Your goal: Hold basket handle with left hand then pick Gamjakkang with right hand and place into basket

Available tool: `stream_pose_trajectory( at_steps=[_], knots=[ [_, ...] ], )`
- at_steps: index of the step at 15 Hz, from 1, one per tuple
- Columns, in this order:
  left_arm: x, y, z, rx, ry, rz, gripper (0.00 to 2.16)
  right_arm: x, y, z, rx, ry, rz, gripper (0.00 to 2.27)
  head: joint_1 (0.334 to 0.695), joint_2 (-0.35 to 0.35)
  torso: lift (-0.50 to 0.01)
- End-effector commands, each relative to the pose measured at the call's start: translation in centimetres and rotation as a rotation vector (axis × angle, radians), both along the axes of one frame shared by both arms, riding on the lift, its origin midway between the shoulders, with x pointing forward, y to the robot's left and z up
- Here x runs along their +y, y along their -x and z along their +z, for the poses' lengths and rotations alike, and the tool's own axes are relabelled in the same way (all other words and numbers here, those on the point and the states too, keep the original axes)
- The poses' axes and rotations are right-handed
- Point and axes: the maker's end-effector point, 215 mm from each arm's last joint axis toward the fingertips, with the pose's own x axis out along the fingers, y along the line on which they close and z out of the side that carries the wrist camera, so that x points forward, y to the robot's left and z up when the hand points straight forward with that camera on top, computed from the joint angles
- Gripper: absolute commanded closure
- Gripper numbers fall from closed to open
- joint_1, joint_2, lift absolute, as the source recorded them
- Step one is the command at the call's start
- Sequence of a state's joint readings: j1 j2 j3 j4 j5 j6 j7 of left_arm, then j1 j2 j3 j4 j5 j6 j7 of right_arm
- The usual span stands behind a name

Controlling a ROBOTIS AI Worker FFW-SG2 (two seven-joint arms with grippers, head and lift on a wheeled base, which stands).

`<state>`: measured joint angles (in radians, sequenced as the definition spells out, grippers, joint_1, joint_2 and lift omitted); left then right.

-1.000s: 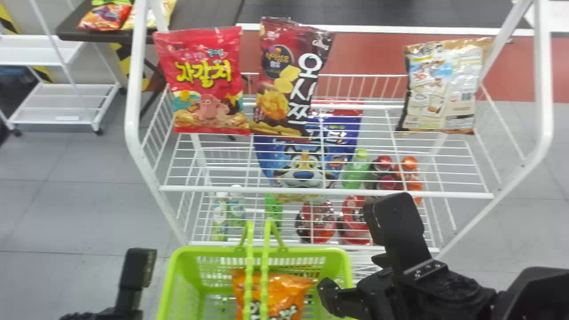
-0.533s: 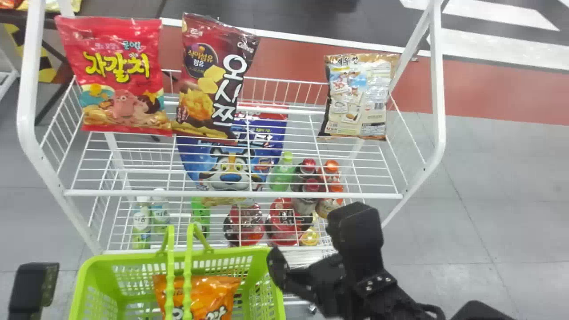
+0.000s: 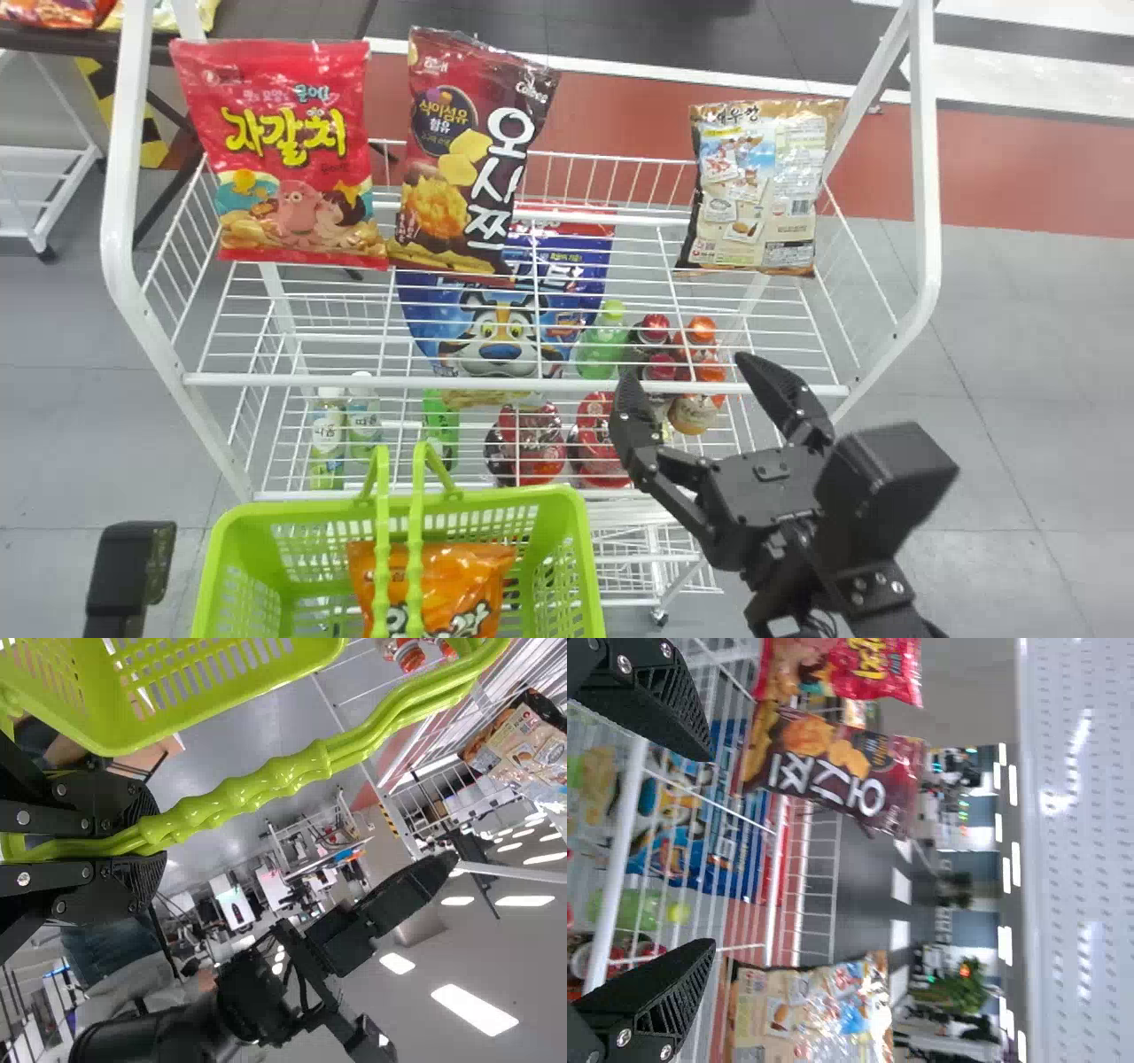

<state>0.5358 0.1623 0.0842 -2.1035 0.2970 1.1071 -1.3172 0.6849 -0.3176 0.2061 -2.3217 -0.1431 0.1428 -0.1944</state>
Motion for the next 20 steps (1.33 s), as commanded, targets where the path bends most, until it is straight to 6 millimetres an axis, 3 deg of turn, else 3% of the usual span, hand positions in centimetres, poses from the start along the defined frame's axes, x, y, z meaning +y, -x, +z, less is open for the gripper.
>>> stream_pose_trajectory(
  at_steps=[1,5,20],
  knots=[
    [0.0,-0.1,0.2,-0.012,0.008,0.007,2.15,-0.9,1.3,0.5,-0.052,-0.026,-0.026,0.06,0.695,-0.192,-0.02],
    [-0.1,-0.1,0.3,-0.022,0.02,0.008,2.15,-1.8,3.0,1.1,-0.097,-0.02,-0.065,0.06,0.695,-0.24,-0.02],
    [0.1,0.0,0.7,-0.034,0.03,0.007,2.15,-2.4,3.0,1.1,-0.101,-0.01,-0.087,0.08,0.695,-0.263,-0.02]
  ],
)
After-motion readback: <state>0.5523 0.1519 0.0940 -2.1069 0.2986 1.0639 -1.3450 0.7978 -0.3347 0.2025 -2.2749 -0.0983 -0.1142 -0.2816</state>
